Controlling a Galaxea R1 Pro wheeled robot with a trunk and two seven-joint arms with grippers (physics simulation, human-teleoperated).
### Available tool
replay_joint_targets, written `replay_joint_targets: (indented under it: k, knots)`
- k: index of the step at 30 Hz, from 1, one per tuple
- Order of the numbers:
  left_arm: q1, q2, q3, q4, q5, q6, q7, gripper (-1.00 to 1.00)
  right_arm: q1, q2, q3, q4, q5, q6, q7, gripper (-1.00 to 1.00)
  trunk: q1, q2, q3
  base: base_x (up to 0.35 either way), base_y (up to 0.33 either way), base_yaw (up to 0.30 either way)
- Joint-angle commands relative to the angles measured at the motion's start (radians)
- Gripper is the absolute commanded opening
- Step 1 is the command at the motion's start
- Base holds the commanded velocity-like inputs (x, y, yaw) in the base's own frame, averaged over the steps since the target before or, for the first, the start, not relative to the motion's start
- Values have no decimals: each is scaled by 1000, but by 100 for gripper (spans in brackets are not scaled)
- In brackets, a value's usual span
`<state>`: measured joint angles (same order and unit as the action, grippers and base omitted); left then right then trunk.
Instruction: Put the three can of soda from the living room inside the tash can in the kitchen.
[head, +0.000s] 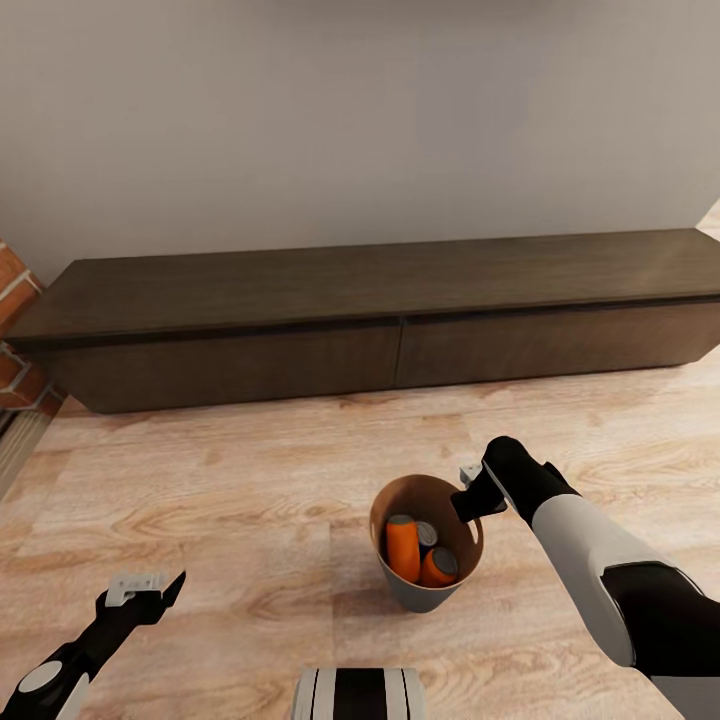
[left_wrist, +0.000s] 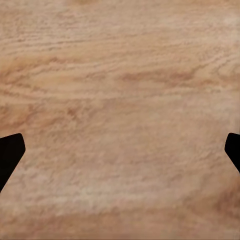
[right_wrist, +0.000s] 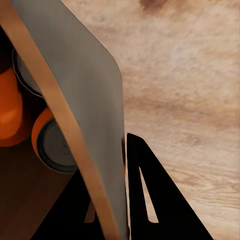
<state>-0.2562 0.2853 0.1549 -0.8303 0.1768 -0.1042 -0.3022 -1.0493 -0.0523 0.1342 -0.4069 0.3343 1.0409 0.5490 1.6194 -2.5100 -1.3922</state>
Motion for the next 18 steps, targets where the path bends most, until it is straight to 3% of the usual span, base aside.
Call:
replay_joint_targets:
  k: [1, 10, 15, 18]
  knots:
    - [0, 0, 0, 0, 0, 0, 0, 100, 0, 0, -2, 0, -23, 6, 6, -100, 0, 0, 0, 0, 0, 0]
    - [0, 0, 0, 2, 0, 0, 0, 100, 1, 0, -3, 1, -23, 6, 4, -100, 0, 0, 0, 0, 0, 0]
    - [0, 0, 0, 12, 1, 0, 0, 100, 1, 0, -4, 1, -23, 6, 3, -100, 2, -1, -19, 0, 0, 0]
    - [0, 0, 0, 21, 3, 0, 0, 100, 2, 1, -3, 0, -23, 6, 4, -100, 2, -1, -19, 0, 0, 0]
